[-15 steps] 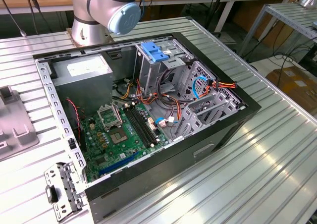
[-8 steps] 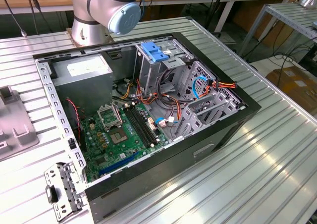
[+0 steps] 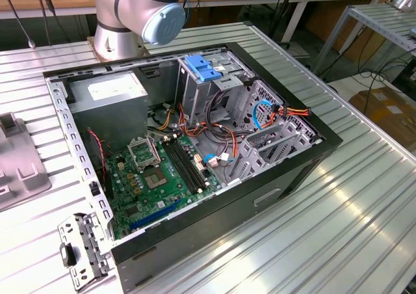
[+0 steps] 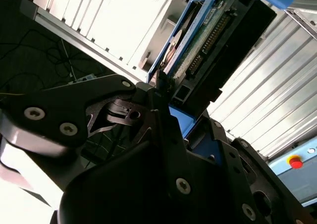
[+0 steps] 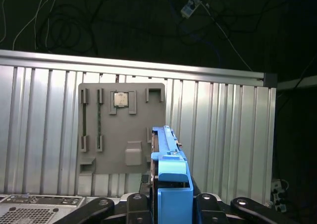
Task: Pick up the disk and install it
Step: 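Pick up the disk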
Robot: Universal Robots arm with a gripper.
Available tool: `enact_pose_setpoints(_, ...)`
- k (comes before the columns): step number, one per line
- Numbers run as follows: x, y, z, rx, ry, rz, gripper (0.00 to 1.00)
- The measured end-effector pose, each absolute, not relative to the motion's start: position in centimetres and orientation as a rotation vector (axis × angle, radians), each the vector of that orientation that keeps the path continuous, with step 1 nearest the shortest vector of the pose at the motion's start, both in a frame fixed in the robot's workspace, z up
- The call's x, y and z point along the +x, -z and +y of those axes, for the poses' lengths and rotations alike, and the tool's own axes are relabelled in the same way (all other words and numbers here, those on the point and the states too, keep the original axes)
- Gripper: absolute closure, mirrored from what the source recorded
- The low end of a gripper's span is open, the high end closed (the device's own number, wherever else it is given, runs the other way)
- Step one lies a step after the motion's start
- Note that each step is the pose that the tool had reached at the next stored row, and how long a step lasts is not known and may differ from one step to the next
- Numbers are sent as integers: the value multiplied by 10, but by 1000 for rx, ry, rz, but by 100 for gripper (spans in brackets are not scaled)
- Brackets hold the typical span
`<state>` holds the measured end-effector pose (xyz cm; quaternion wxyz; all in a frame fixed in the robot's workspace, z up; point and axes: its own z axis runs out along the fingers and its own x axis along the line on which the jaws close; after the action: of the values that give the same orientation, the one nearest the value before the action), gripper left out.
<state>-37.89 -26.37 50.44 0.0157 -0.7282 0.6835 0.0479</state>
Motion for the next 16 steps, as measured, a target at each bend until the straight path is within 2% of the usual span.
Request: enact_pose_setpoints(16, -357, -504, -264, -2265, -149, 2126, 63)
